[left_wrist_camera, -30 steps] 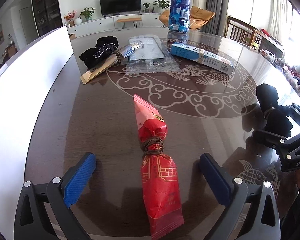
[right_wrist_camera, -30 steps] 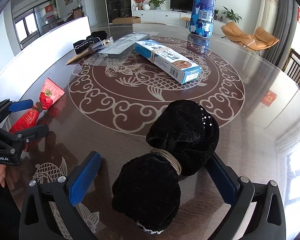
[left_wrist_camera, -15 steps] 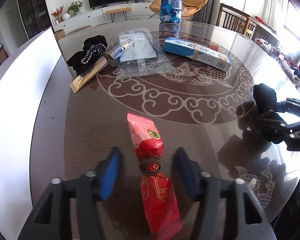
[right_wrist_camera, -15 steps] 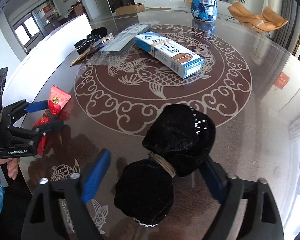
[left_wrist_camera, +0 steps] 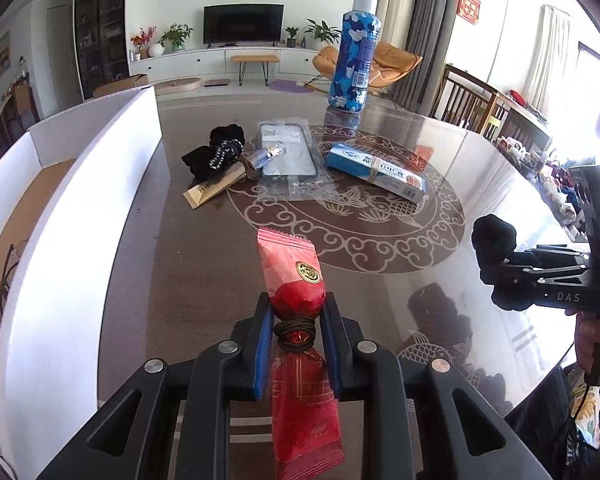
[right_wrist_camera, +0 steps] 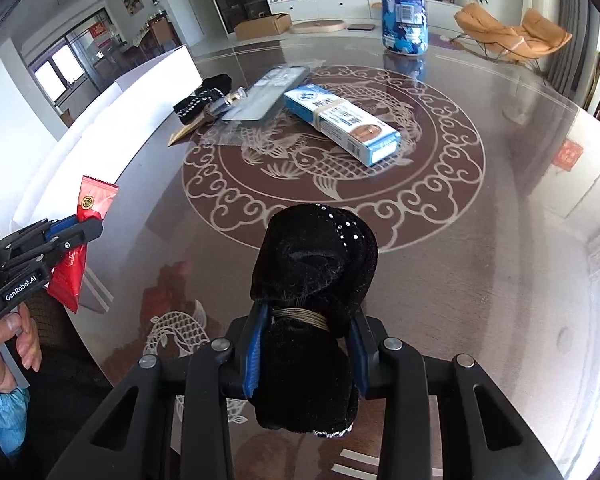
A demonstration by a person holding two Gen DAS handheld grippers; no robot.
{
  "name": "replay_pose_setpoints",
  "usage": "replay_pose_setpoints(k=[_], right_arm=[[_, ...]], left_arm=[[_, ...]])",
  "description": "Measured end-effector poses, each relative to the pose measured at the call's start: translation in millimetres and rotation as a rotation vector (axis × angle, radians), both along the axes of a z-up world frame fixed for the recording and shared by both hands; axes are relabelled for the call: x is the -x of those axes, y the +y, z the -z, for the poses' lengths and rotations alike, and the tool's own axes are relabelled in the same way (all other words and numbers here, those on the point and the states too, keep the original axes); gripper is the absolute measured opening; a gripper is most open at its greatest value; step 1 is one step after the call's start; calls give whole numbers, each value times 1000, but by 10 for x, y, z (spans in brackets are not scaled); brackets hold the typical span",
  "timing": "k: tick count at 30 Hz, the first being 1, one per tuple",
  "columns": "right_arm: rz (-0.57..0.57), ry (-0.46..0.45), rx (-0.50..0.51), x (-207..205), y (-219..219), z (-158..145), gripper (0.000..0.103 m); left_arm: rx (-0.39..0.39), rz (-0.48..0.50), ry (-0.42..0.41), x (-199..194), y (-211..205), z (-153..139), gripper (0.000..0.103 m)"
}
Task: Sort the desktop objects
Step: 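Carry the red packet and black hair ties toward the cardboard box with both tools, then open the left tool over the box while right tool releases the hair ties inside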
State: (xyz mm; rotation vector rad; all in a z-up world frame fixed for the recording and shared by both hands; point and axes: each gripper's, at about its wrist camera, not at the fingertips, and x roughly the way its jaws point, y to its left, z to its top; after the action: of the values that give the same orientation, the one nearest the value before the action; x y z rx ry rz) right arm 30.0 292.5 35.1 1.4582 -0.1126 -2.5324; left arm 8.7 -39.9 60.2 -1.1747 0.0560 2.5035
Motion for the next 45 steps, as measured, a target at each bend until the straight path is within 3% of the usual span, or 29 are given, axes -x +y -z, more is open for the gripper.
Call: replay_pose_setpoints(k=[5, 9, 16, 20, 25, 28, 30, 32, 33, 34, 35, 37, 42, 45], right_arm=[[-142, 88, -1, 170, -688, -412, 36], [-287, 158, 14, 366, -1496, -749, 36], [-532, 240, 97, 568, -3027, -1141, 36], [-634, 230, 113, 647, -3739, -1052, 36], [-700, 136, 95, 779, -4334, -631, 36], [-717, 85, 75, 845, -4530, -386, 37], [-713, 27, 75, 899, -4607, -240, 42], [-714, -16, 95, 919, -4626, -140, 67], [-716, -14, 102, 912, -4627, -132, 72], [-715, 0, 103, 901, -4618, -142, 77], [-712, 11, 108, 887, -4606, -159, 78], [-705, 16, 131, 890, -4557, -188, 80], [-655, 130, 184, 800, -4118, -404, 80], [-578, 239, 171, 715, -3651, -496, 90]], left_arm=[[-53, -101, 64, -44, -670, -476, 23], [-28, -221, 104, 7, -1387, -769, 23], [42, -419, 51, 227, -2531, -756, 23], [48, -485, -7, 337, -2943, -581, 23], [58, -519, -72, 471, -3194, -304, 23], [50, -524, -103, 542, -3264, -175, 23], [48, -526, -130, 582, -3279, -89, 23], [65, -542, -157, 609, -3293, -18, 25], [75, -551, -164, 612, -3295, 11, 28], [82, -556, -164, 605, -3294, 30, 39], [83, -561, -158, 590, -3292, 37, 57], [86, -577, -129, 556, -3272, 18, 78], [73, -588, -49, 417, -3120, -214, 79], [78, -539, 18, 309, -2834, -426, 79]])
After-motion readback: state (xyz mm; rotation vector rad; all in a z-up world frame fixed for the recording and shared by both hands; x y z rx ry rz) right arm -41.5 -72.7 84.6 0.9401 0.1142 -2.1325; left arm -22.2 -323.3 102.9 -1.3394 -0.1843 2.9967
